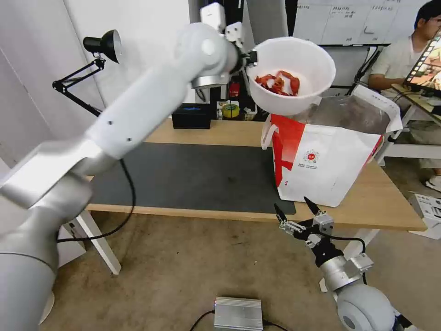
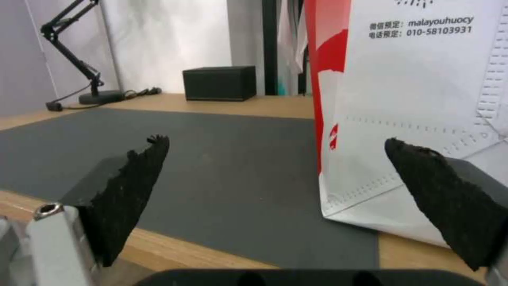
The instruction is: Pick up the trash from the table and place it into the takeout bag.
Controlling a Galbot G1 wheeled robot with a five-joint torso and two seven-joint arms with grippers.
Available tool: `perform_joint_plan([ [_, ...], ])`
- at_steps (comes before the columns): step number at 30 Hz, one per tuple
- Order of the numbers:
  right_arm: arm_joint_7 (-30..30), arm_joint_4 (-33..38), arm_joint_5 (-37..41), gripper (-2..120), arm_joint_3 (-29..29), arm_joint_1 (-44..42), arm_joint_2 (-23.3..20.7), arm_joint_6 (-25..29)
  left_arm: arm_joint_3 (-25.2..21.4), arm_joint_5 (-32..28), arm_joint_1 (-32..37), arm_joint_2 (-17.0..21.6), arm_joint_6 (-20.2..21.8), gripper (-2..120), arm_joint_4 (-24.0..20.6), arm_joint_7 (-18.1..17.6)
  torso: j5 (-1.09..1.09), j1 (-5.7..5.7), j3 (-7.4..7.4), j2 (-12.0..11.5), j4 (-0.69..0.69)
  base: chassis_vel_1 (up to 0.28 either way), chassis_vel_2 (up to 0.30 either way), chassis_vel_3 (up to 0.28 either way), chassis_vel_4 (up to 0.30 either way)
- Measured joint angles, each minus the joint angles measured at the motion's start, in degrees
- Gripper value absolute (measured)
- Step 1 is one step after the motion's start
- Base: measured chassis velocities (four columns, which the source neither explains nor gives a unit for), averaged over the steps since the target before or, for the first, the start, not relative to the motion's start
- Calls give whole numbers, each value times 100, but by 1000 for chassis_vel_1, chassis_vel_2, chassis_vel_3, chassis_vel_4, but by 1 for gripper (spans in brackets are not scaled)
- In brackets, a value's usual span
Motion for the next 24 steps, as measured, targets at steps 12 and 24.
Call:
perform_joint_plan([
  [12, 0, 0, 0, 100, 0, 0, 0, 0, 267, 220, -46, -647, 11, 0, 472, -552, 0, 0, 0, 0, -1, 0, 0, 0, 0],
  [24, 0, 0, 0, 100, 0, 0, 0, 0, 449, 481, -1, -879, -202, 0, 597, -705, -1, 0, 0, 1, 0, 0, 0, 0, 0],
])
